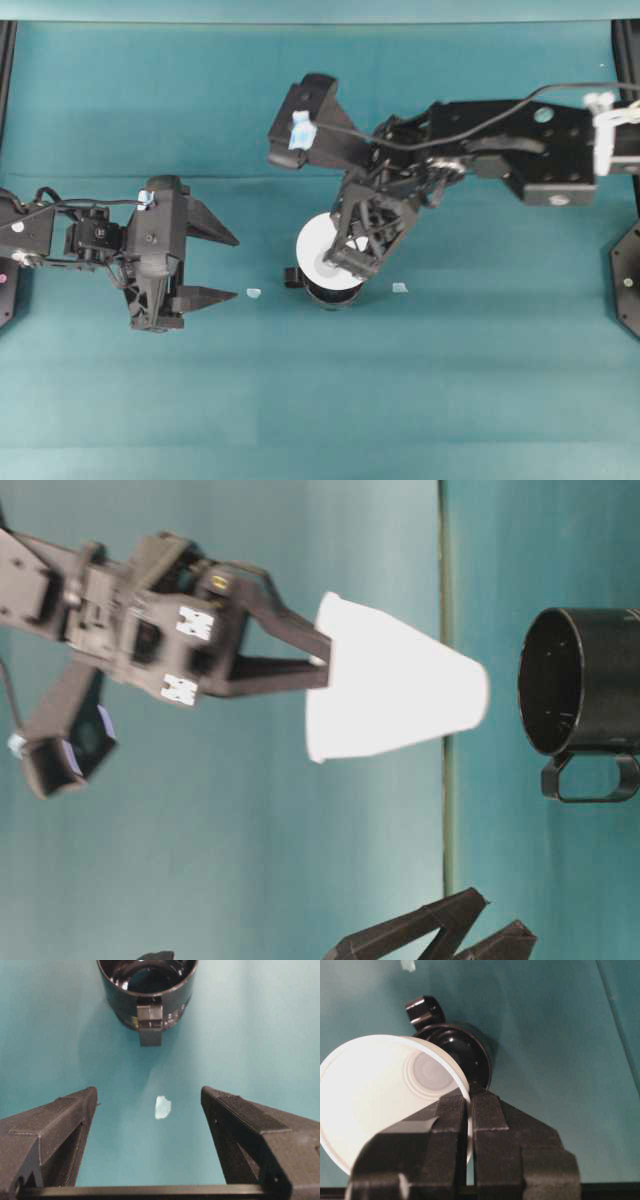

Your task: Put the paper cup into the moved cup holder.

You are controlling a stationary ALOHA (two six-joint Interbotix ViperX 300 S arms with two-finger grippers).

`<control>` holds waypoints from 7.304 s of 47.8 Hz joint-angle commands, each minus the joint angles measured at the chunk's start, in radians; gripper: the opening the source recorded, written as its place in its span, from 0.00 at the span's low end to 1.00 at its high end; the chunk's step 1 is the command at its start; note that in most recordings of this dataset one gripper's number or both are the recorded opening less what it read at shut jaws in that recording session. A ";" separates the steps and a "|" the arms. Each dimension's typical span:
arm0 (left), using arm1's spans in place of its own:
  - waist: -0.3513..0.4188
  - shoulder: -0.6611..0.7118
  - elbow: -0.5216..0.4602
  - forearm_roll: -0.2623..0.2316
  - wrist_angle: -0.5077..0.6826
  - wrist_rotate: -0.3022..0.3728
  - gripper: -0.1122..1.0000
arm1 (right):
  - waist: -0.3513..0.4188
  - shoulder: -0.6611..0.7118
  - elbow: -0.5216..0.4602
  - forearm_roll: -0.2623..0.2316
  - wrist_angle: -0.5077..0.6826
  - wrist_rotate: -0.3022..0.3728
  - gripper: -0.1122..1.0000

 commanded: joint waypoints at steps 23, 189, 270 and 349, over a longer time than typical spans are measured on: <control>-0.002 -0.008 -0.006 0.002 -0.003 0.000 0.87 | 0.009 0.074 0.052 -0.011 -0.080 0.002 0.11; -0.002 -0.006 -0.006 0.002 -0.003 0.000 0.87 | 0.041 -0.238 0.204 -0.020 -0.179 -0.002 0.92; -0.002 -0.006 -0.006 0.002 -0.003 0.000 0.87 | 0.048 -0.273 0.249 -0.020 -0.247 -0.006 0.92; -0.003 -0.008 -0.008 0.002 -0.003 0.000 0.87 | 0.049 -0.273 0.249 -0.020 -0.247 -0.005 0.92</control>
